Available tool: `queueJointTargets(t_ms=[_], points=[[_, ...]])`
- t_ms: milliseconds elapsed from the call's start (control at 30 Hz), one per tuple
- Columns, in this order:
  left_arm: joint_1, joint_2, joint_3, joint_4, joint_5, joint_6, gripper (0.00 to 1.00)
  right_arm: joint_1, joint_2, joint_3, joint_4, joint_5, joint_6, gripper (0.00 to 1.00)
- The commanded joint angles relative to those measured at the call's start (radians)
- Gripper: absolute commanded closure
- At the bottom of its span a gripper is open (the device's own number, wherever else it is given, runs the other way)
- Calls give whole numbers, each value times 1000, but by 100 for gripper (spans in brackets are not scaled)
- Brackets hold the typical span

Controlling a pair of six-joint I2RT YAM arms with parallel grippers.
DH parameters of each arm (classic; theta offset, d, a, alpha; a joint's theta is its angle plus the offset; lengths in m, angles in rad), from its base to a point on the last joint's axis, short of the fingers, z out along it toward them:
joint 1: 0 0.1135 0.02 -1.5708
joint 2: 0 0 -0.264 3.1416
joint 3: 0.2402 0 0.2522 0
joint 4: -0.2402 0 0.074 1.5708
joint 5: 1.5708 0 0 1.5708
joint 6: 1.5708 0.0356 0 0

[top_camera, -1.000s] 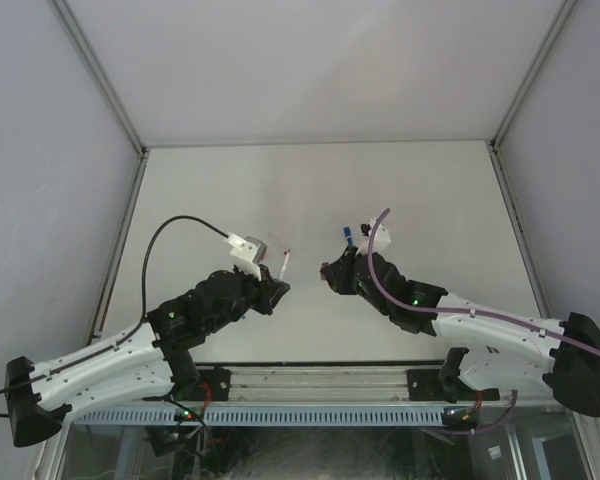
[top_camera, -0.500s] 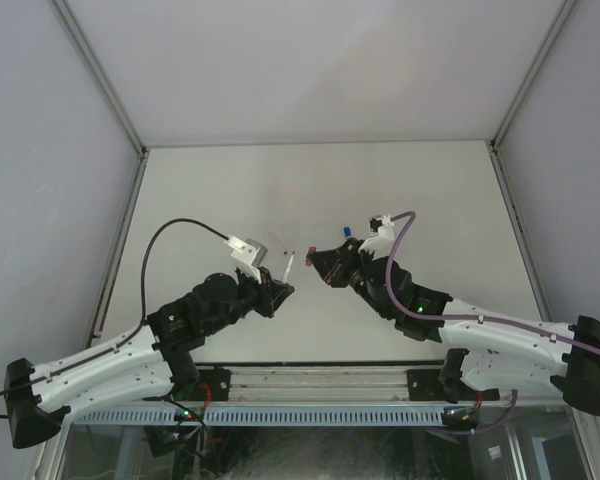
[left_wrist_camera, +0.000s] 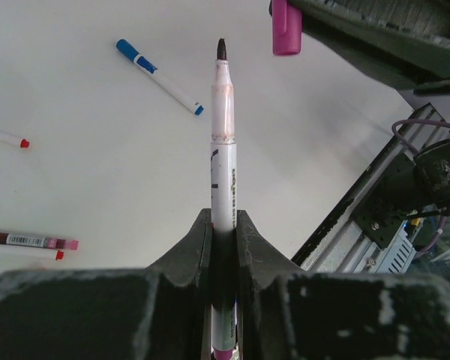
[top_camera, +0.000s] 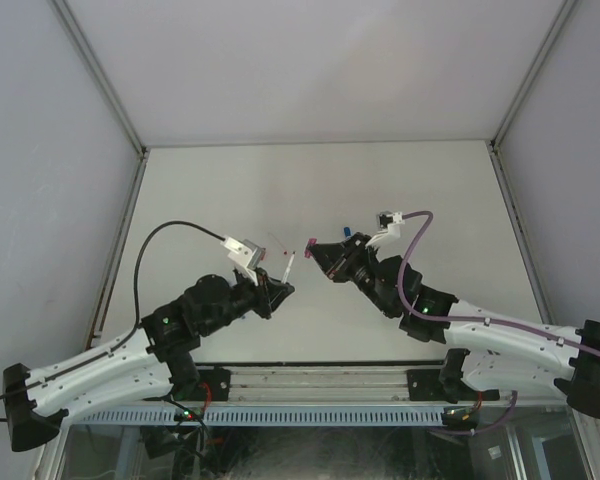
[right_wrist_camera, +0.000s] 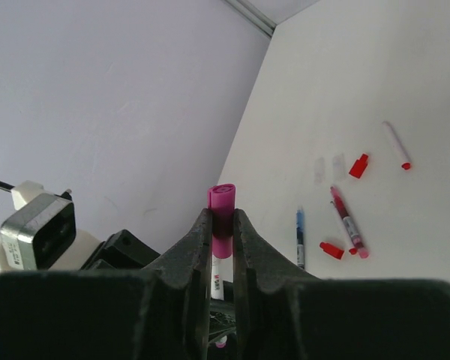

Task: Insert the pens into the pen caps
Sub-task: Pick up the pen cap from the center of the board, then insert the pen cap onto the pen.

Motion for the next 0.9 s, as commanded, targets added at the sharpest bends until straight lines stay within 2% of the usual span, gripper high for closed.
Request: queueJointTargets(t_ms=[0,267,533,867], points=[[-5,-17,-31,58,45,40,100,-2,-26,0,71,-19,25,100],[-6,-85,-32,69,105,58,100,-2,-70,-4,99,-71,-124,100],[-6,-156,-11,100,185,-2,100,-11,-166,-37,257,-169,-280,100],[-6,-154,14,190,292,-36,100,-52,-156,-35,391,-328,-258,100]])
